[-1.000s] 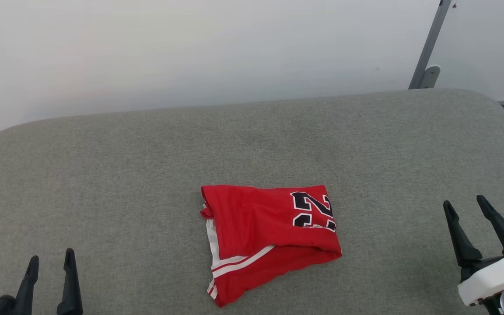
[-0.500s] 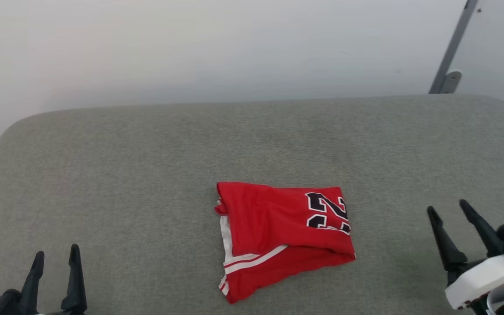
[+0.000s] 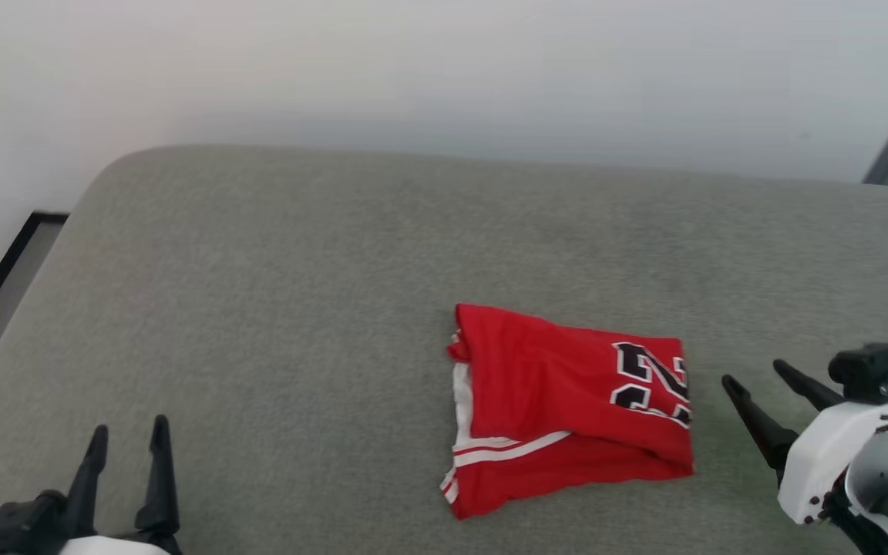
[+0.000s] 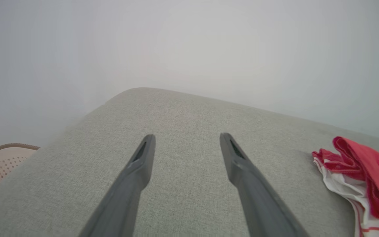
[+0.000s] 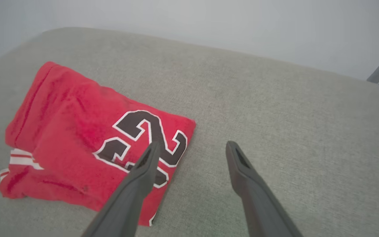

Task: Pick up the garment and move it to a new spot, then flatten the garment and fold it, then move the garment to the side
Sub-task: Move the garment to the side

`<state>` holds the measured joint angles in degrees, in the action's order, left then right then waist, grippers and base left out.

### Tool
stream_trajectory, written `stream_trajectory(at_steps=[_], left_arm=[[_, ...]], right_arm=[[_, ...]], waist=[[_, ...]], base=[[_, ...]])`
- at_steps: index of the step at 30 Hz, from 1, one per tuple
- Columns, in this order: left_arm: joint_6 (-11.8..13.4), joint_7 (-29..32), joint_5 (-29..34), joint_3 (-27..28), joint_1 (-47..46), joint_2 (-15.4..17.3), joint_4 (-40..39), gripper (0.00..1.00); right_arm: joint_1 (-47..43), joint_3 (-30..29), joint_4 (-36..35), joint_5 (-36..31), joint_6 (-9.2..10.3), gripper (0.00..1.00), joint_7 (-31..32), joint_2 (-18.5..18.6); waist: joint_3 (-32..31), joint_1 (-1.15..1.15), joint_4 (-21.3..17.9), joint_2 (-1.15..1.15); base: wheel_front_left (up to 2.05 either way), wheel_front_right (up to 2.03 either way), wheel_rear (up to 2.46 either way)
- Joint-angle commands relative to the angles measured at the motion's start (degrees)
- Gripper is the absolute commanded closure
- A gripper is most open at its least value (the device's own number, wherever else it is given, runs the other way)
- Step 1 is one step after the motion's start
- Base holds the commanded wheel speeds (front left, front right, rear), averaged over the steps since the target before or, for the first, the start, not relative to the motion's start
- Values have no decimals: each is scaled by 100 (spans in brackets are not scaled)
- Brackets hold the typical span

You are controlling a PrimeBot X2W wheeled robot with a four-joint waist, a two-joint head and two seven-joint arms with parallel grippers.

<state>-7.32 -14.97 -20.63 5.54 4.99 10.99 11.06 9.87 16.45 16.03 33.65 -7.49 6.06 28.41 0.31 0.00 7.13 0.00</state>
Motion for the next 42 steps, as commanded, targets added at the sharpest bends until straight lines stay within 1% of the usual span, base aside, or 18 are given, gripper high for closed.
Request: stream_trajectory(at_steps=[1,2,4,11,12,13,20,26,27,28,29,32,35,42], left_arm=[[-16,-27,-32,-39,-88,-9,31,0],[-16,-27,-49,-95,-154,-25,43,0],[-16,-27,-67,-139,-198,-49,57,0],[-17,-28,-107,-303,-413,-94,124,0],[-17,-28,-107,-303,-413,-94,124,0],[-17,-28,-107,-325,-449,-97,141,0],[-17,-27,-136,-443,-666,-144,219,0],[-17,-28,-168,-499,-813,-190,282,0],[-17,-28,-181,-493,-836,-196,283,0],[-17,-27,-183,-482,-853,-198,282,0],[-17,-27,-183,-470,-860,-196,279,0],[-17,-28,-168,-434,-877,-180,247,0],[-17,-28,-126,-441,-948,-159,197,0],[-17,-27,-83,-589,-1193,-69,141,0]], right_arm=[[114,58,42,80,-1,0,224,63],[215,97,100,182,-1,0,548,109],[304,151,160,284,-1,0,877,154],[647,349,278,407,-1,0,1916,275],[647,349,278,407,-1,0,1916,275],[691,362,299,425,-1,0,2073,270],[967,435,482,456,-1,0,3040,177],[1075,450,813,554,-1,0,3841,-93],[1086,445,805,572,-1,13,3913,-112],[1090,439,811,581,-1,85,3995,-118],[1100,444,784,572,-1,100,4058,-103],[1187,245,649,556,0,100,3995,-90],[1281,69,533,476,16,100,3968,15],[1458,-358,298,276,19,100,3941,236]], waist=[[148,0,184,0],[226,0,285,0],[313,0,374,0],[634,0,630,0],[634,0,630,0],[676,0,665,0],[975,0,841,0],[1140,0,928,0],[1154,0,932,0],[1170,0,931,0],[1187,0,921,0],[1247,0,858,0],[1312,0,754,0],[1443,0,407,0]], base=[[0,0,0],[0,0,0],[0,0,0],[0,0,0],[0,0,0],[0,0,0],[0,0,0],[0,0,0],[0,0,0],[0,0,0],[0,0,0],[0,0,0],[0,0,0],[0,0,0]])
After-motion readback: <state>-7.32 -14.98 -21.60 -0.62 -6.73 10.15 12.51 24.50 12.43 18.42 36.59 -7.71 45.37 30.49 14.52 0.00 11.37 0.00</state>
